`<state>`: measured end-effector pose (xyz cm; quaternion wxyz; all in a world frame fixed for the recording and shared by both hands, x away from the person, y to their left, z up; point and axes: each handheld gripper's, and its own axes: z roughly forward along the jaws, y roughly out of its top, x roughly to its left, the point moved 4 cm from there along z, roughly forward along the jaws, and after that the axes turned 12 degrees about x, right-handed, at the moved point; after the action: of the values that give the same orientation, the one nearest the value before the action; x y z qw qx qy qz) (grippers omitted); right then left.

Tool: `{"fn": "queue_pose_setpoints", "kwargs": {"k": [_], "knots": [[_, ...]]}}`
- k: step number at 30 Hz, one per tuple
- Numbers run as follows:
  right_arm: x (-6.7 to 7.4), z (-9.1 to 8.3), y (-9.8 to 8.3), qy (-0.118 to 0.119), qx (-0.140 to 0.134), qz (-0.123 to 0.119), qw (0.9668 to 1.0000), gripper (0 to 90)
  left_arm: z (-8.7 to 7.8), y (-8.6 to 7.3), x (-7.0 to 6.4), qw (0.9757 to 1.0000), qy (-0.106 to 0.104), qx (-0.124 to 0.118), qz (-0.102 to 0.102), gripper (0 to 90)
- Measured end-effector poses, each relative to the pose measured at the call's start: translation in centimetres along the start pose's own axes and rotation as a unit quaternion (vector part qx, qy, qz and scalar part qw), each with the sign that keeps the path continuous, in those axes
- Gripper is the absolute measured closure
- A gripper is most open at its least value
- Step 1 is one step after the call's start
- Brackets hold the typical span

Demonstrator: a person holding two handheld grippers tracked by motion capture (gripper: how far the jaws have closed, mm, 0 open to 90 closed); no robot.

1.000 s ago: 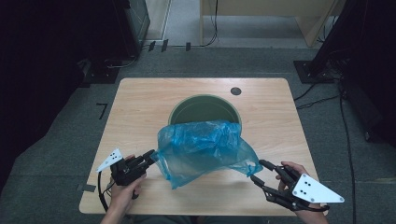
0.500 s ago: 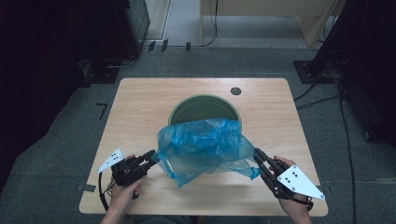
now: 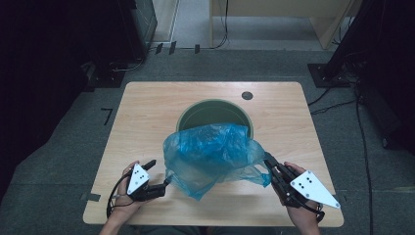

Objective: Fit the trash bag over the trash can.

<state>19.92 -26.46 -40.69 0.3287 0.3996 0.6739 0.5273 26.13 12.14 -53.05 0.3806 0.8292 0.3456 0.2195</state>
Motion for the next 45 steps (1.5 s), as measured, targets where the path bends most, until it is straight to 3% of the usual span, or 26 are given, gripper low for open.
{"fn": "queue_pose_setpoints", "kwargs": {"k": [3,8,10,13,15,19,25,28,30,34,37,40,45], "knots": [[0.1,0.1,0.1,-0.003,0.001,0.005,1.0000,90.0,-0.2,-0.3,0.4,0.9999,0.005,0.008,0.004,18.0],[0.3,0.0,0.3,-0.002,0.002,0.008,1.0000,90.0,-1.2,-1.1,2.5,0.9995,0.025,0.011,-0.016,18.0],[0.2,0.0,0.3,-0.003,0.002,0.009,1.0000,90.0,-1.8,-1.0,3.4,0.9982,0.044,-0.001,-0.042,18.1],[0.3,0.1,0.4,-0.005,0.003,0.012,0.9999,90.0,-3.4,0.1,3.7,0.9944,0.056,-0.050,-0.075,20.3],[0.3,0.1,0.4,-0.006,0.003,0.012,0.9999,90.0,-4.8,1.5,2.7,0.9912,0.043,-0.097,-0.079,22.1],[0.6,0.1,0.5,-0.005,0.002,0.007,1.0000,90.0,-6.5,3.5,-0.3,0.9855,0.009,-0.157,-0.064,23.3],[0.8,0.2,0.5,-0.006,0.005,0.004,1.0000,90.0,-7.1,5.7,-5.0,0.9775,-0.016,-0.205,-0.046,22.1],[0.9,0.2,0.5,-0.006,0.004,0.004,1.0000,90.0,-6.6,6.0,-7.0,0.9787,-0.013,-0.203,-0.025,17.9],[0.9,0.2,0.5,-0.006,0.004,0.005,1.0000,90.0,-5.8,5.9,-8.0,0.9818,-0.003,-0.190,-0.013,14.0],[1.0,0.2,0.6,-0.006,0.004,0.004,1.0000,90.0,-4.1,5.8,-9.1,0.9875,0.010,-0.156,-0.017,8.2],[1.0,0.2,0.6,-0.004,0.003,0.002,1.0000,90.0,-3.4,6.1,-9.4,0.9889,0.028,-0.144,-0.024,8.4],[1.1,0.3,0.6,-0.003,0.004,0.003,1.0000,90.0,-3.0,6.5,-9.4,0.9895,0.035,-0.138,-0.025,15.9],[1.1,0.3,0.5,-0.003,0.004,0.002,1.0000,90.0,-3.3,7.0,-9.3,0.9878,0.024,-0.152,-0.024,52.8]]}}
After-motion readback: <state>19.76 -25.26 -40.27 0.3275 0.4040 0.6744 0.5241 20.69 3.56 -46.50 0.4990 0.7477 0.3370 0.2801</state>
